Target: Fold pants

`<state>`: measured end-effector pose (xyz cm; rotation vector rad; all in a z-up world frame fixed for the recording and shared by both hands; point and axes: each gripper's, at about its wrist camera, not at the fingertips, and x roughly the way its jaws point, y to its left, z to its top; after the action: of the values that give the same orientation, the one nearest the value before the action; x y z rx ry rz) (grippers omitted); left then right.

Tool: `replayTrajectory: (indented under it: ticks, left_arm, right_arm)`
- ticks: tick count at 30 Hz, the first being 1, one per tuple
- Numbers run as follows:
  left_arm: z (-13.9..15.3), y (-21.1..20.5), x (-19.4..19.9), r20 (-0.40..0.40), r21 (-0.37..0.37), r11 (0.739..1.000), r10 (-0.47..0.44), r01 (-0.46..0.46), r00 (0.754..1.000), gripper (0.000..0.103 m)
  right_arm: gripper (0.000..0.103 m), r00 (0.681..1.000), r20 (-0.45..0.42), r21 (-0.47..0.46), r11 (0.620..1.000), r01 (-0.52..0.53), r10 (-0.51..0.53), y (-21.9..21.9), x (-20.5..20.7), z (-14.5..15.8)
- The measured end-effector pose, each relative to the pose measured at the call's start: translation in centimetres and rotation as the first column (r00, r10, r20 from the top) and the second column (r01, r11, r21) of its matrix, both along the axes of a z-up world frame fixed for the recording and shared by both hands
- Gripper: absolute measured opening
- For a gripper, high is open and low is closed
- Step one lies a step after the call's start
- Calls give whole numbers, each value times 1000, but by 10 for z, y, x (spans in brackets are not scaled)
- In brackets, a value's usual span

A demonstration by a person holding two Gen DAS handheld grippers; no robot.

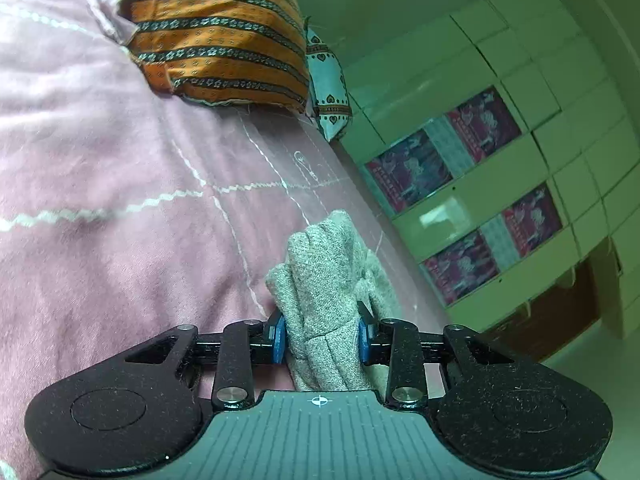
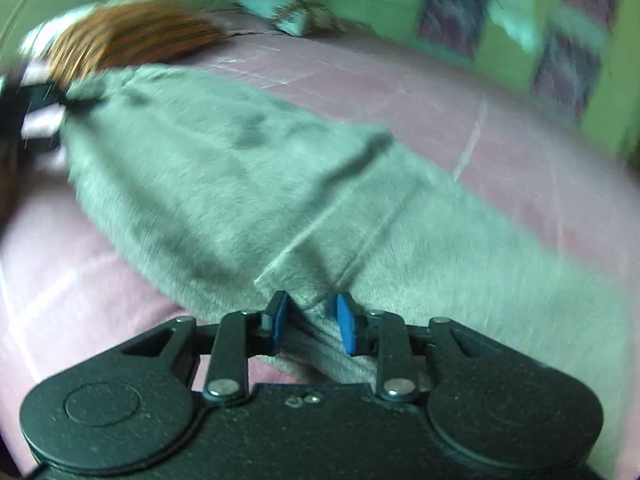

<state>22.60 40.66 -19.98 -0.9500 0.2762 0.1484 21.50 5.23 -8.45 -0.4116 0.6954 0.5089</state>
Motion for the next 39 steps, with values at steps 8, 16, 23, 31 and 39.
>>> replayTrajectory:
  ticks: [8, 16, 23, 31, 39]
  left_arm:
    - [58, -38, 5, 77, 150, 984, -113, 100, 991, 34]
    - [130, -162, 37, 100, 373, 886, -333, 275, 938, 34]
    - [144, -315, 74, 76, 360, 710, -669, 605, 740, 43]
    - [119, -378, 62, -23, 297, 699, -676, 650, 737, 53]
    - [134, -297, 3, -99, 407, 743, -543, 532, 834, 57]
  right_arm:
    - [28, 966, -63, 378, 890, 254, -249, -123, -16, 36]
    - [30, 879, -198, 581, 670, 461, -433, -230, -21, 34]
    - [30, 839, -246, 630, 578, 519, -485, -293, -28, 26]
    - [31, 791, -304, 677, 464, 571, -530, -341, -33, 19]
    - [48, 850, -404, 738, 430, 521, -337, -298, -10, 6]
